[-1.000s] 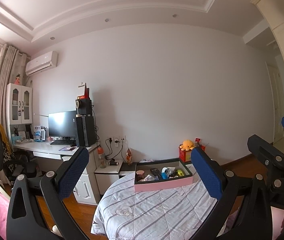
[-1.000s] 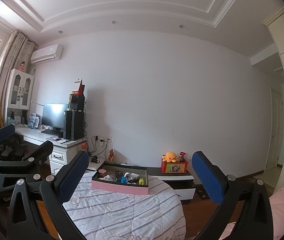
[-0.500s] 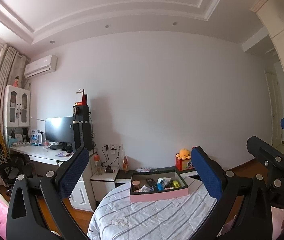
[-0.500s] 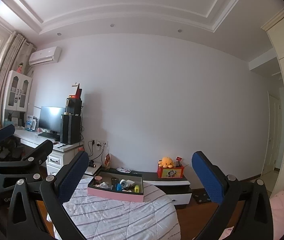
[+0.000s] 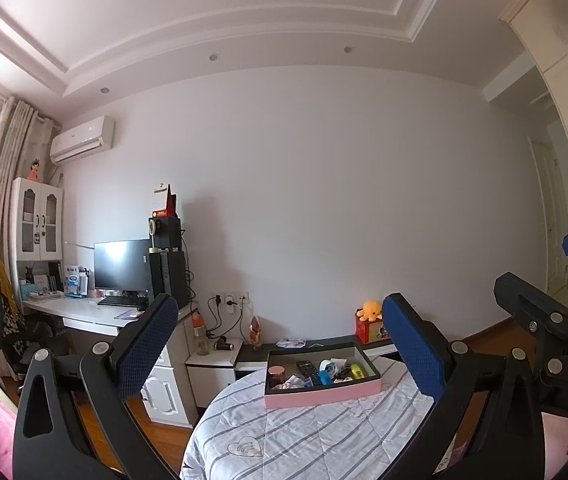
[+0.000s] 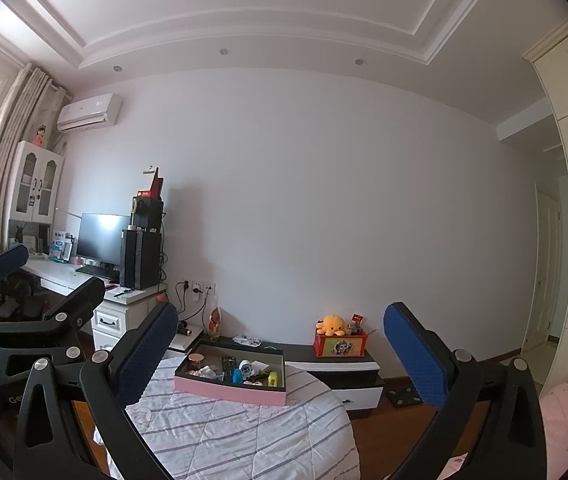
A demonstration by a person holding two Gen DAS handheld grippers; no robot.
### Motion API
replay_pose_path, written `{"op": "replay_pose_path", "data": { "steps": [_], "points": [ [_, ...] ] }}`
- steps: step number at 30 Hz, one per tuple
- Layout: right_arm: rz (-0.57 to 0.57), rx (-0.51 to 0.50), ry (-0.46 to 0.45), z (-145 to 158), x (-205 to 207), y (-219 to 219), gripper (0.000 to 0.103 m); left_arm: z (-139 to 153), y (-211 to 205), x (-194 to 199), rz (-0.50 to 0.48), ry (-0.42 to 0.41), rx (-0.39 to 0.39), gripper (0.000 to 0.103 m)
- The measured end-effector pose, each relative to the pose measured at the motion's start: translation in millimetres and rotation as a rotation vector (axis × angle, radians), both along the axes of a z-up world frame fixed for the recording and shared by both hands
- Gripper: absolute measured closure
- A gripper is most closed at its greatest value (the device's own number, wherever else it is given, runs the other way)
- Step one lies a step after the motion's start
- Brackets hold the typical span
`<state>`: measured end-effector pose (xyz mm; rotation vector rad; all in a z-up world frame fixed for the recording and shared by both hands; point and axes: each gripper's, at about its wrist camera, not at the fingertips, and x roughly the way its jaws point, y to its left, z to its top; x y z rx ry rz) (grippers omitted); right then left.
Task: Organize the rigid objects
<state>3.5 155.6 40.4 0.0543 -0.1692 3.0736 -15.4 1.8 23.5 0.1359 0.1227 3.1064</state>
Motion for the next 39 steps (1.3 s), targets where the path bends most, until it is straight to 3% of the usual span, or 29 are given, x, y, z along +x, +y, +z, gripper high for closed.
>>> {"op": "replay_pose_path", "data": {
  "steps": [39],
  "points": [
    [-0.004,0.007,-0.005,2.5,-0.6,-7.4,0.0,4.8,-3.8,7.2,0.005,0.01,-0.015,0.0]
  ]
}}
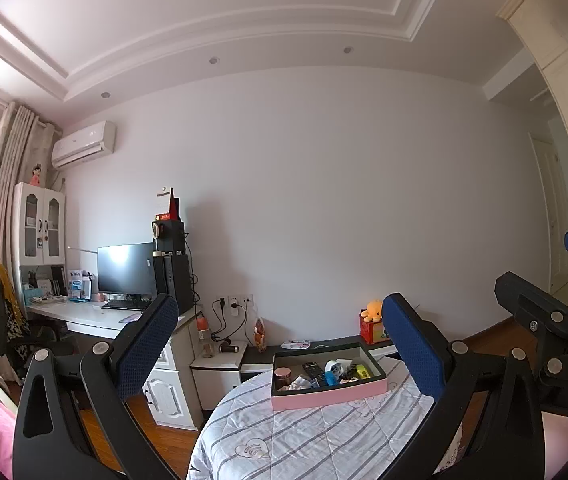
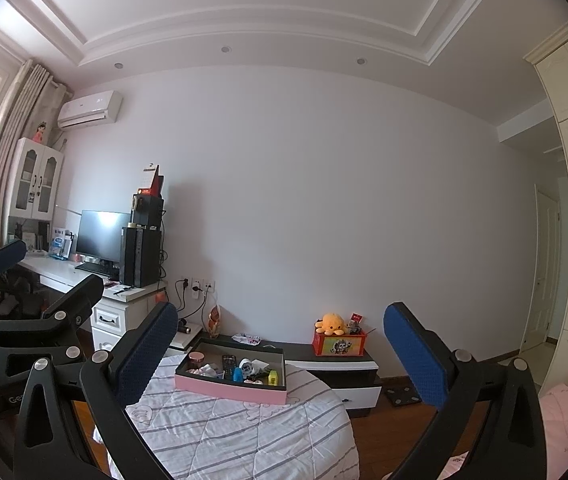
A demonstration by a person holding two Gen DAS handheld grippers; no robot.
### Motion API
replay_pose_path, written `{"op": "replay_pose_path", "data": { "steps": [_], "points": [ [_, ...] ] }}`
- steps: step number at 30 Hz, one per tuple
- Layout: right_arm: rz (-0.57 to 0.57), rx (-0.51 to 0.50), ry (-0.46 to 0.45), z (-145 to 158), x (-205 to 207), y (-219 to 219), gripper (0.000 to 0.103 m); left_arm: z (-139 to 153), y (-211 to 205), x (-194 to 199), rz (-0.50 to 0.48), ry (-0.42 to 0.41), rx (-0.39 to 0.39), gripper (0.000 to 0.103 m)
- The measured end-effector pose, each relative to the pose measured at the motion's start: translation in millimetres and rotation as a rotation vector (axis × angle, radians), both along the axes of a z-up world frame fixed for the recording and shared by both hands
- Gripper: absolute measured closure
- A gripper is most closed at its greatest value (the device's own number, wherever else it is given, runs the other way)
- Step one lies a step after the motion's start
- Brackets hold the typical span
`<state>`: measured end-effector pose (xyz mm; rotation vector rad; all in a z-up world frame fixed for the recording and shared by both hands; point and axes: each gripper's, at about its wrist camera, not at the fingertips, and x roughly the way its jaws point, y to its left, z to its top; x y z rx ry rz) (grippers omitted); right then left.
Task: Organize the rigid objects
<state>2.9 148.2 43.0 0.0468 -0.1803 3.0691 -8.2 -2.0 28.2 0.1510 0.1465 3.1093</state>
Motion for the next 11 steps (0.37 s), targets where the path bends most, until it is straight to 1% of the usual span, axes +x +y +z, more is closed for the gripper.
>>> {"op": "replay_pose_path", "data": {
  "steps": [11],
  "points": [
    [0.001,0.003,-0.001,-0.2,0.0,-1.0,0.0,-1.4,3.1,1.1,0.019,-0.001,-0.017,0.0]
  ]
}}
